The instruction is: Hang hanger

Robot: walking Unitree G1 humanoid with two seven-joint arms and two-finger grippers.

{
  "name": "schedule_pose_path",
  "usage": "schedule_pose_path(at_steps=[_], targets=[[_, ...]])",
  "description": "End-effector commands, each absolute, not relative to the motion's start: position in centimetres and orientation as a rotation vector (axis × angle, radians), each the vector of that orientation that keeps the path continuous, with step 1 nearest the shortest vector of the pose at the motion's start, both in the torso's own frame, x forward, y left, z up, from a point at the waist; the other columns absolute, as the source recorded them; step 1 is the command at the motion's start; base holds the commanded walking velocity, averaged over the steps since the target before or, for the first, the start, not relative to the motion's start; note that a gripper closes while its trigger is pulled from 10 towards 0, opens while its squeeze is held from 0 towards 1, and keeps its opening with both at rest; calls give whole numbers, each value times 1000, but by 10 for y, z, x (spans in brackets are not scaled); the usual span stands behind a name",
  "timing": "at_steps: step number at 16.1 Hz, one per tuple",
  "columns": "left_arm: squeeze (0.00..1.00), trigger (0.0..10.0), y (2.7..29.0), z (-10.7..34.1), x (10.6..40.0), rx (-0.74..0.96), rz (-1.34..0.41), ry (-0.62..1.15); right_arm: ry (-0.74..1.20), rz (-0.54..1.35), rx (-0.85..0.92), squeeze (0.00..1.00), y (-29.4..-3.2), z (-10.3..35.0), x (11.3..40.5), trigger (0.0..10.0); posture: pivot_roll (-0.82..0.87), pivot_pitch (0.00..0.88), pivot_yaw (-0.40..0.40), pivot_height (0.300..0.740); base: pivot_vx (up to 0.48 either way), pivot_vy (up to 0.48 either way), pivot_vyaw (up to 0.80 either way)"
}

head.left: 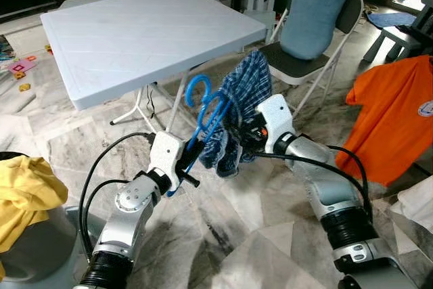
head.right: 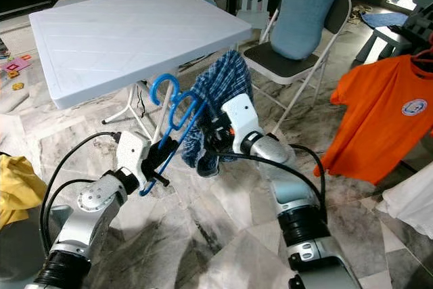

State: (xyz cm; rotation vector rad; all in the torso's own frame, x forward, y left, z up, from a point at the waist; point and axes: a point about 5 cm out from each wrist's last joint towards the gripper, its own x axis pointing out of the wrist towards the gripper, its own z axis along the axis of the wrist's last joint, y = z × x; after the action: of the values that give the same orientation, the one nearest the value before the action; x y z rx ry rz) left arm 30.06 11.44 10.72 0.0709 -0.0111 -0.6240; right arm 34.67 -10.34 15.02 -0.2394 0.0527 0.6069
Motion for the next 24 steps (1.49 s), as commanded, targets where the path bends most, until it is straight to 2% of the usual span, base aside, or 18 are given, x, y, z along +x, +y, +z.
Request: schedule_pose_path(at_steps=[1, 2, 3, 5, 13, 18, 24], targets=[[0, 0, 110, 119, 299, 91, -656, -60, 48, 587, -289, 0, -101, 149, 349, 10000, -163, 23, 10, 740, 0, 0, 0], [0, 0, 109, 122, 298, 96, -664, -69, 51, 564, -297, 0, -102, 148, 351, 10000, -162, 23, 9, 740, 0, 0, 0], [0, 0, 108, 124, 296, 95, -670, -76, 54, 520, -281, 0, -105, 148, 355, 8863, -159, 23, 7, 740, 0, 0, 0], [0, 0, 107, 126, 291, 81, -681, -85, 43, 448, -294, 0, -111, 149, 362, 0, -152, 24, 5, 740, 0, 0, 0], [0, 0, 112, 124, 284, 92, -680, -61, 4, 330, -275, 0, -143, 160, 376, 0, -151, 25, 9, 740, 0, 0, 0], [0, 0, 111, 125, 284, 100, -691, -61, 4, 347, -249, 0, -142, 157, 376, 0, -149, 21, 9, 740, 0, 0, 0], [0, 0, 110, 125, 282, 108, -707, -65, -9, 263, -146, 0, -150, 163, 382, 0, -145, 14, 7, 740, 0, 0, 0]])
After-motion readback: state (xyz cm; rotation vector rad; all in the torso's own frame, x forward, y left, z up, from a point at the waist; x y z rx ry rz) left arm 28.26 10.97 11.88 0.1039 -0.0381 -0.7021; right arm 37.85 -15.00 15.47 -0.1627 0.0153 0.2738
